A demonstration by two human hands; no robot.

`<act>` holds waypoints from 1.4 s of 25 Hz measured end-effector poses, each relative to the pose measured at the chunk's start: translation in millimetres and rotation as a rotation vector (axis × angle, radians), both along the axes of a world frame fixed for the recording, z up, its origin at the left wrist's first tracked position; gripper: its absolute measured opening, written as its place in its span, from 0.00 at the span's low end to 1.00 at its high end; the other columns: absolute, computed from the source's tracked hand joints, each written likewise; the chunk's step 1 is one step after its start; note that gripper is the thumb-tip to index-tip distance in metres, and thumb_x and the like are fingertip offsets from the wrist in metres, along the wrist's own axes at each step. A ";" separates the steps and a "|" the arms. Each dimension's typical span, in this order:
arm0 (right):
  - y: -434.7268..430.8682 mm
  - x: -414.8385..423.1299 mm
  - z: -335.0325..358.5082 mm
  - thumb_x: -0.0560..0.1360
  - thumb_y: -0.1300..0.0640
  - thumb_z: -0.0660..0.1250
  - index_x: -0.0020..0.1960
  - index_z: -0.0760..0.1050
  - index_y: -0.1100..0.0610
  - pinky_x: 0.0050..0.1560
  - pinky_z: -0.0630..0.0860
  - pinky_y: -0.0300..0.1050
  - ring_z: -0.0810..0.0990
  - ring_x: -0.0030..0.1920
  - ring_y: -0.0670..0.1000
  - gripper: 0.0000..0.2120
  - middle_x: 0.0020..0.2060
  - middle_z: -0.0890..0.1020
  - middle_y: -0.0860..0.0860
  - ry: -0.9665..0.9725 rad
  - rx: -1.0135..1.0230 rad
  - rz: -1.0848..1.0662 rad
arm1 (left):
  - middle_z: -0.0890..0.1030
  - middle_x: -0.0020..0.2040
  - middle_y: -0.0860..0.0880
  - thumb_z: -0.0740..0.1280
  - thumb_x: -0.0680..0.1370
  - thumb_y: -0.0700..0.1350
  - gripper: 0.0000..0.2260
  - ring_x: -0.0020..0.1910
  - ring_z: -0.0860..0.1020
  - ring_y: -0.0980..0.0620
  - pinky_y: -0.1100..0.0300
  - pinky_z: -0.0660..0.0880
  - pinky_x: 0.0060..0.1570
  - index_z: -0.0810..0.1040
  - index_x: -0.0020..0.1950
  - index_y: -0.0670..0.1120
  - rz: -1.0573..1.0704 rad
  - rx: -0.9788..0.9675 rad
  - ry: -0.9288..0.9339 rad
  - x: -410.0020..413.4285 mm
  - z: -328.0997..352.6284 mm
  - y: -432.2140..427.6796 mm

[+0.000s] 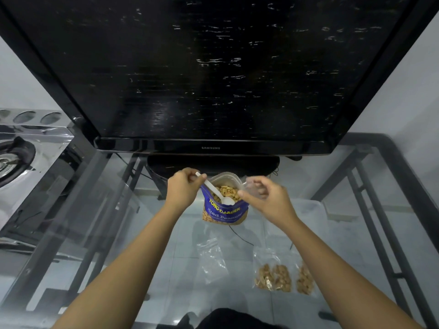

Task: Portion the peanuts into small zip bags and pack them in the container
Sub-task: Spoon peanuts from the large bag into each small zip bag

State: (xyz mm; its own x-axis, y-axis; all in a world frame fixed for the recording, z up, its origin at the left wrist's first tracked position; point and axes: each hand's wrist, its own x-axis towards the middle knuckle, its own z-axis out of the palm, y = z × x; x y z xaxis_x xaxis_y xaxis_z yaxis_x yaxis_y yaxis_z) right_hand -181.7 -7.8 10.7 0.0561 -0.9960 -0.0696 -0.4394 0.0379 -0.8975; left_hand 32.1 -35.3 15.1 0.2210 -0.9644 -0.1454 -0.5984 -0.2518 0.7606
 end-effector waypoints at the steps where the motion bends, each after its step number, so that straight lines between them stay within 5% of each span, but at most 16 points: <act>1: 1.7 0.0 -3.3 0.66 0.46 0.74 0.56 0.76 0.52 0.41 0.75 0.31 0.78 0.48 0.41 0.21 0.46 0.80 0.43 -0.004 0.025 0.018 | 0.78 0.38 0.51 0.67 0.76 0.47 0.11 0.38 0.76 0.52 0.62 0.76 0.35 0.79 0.52 0.41 -0.025 -0.050 0.045 -1.9 -0.2 1.0; 3: 3.2 -1.1 -7.6 0.66 0.46 0.74 0.55 0.76 0.51 0.41 0.75 0.32 0.79 0.49 0.42 0.21 0.46 0.81 0.43 -0.034 0.042 0.007 | 0.77 0.35 0.53 0.66 0.77 0.44 0.06 0.34 0.74 0.57 0.71 0.70 0.31 0.79 0.46 0.42 -0.075 -0.199 0.007 -6.5 7.2 2.9; 7: 1.9 -4.6 -8.4 0.66 0.46 0.74 0.55 0.76 0.51 0.41 0.74 0.30 0.77 0.46 0.39 0.20 0.43 0.79 0.39 -0.032 0.030 -0.033 | 0.79 0.39 0.47 0.63 0.78 0.42 0.06 0.35 0.74 0.54 0.73 0.65 0.34 0.79 0.47 0.41 -0.255 -0.419 -0.231 -9.3 14.4 0.3; 10: 3.2 -4.4 -8.8 0.66 0.47 0.74 0.54 0.76 0.49 0.43 0.74 0.29 0.78 0.46 0.38 0.18 0.43 0.79 0.38 -0.027 0.036 -0.009 | 0.80 0.36 0.45 0.61 0.79 0.43 0.09 0.31 0.74 0.52 0.69 0.69 0.30 0.79 0.49 0.40 -0.219 -0.208 -0.180 -11.1 0.9 -4.5; 14: 8.0 -4.1 -10.5 0.65 0.48 0.75 0.51 0.75 0.44 0.45 0.72 0.25 0.77 0.46 0.32 0.16 0.44 0.80 0.37 -0.054 0.026 0.033 | 0.82 0.38 0.41 0.60 0.79 0.42 0.10 0.34 0.79 0.45 0.50 0.79 0.37 0.79 0.49 0.40 -0.021 -0.070 -0.077 -9.9 -1.9 -15.1; 20: 9.5 -3.9 -10.2 0.65 0.49 0.76 0.47 0.73 0.40 0.47 0.72 0.25 0.77 0.46 0.32 0.15 0.44 0.80 0.39 -0.045 0.017 0.040 | 0.82 0.42 0.45 0.61 0.79 0.43 0.08 0.41 0.80 0.50 0.56 0.77 0.40 0.78 0.51 0.41 -0.624 -0.315 -0.241 -7.2 5.2 -6.7; 26: 11.2 -4.5 -10.4 0.66 0.49 0.76 0.49 0.73 0.41 0.48 0.71 0.23 0.76 0.47 0.31 0.16 0.45 0.79 0.39 -0.029 0.019 0.069 | 0.83 0.34 0.43 0.59 0.74 0.37 0.10 0.39 0.82 0.43 0.56 0.77 0.30 0.78 0.38 0.44 0.013 0.048 0.105 -9.5 2.7 -18.8; 31: 13.1 -6.9 -13.1 0.66 0.51 0.76 0.51 0.74 0.45 0.48 0.71 0.23 0.76 0.47 0.32 0.16 0.45 0.80 0.39 -0.060 0.034 0.058 | 0.82 0.34 0.44 0.61 0.78 0.39 0.09 0.36 0.81 0.50 0.55 0.80 0.47 0.79 0.42 0.44 0.037 0.100 0.337 -15.0 -5.8 -13.4; 35: 14.4 -7.7 -11.7 0.67 0.51 0.75 0.53 0.74 0.46 0.47 0.71 0.23 0.77 0.47 0.32 0.17 0.47 0.79 0.39 -0.069 0.053 0.058 | 0.80 0.35 0.43 0.61 0.79 0.39 0.08 0.34 0.78 0.53 0.67 0.77 0.33 0.78 0.47 0.39 0.136 0.141 0.514 -9.9 -10.2 -17.2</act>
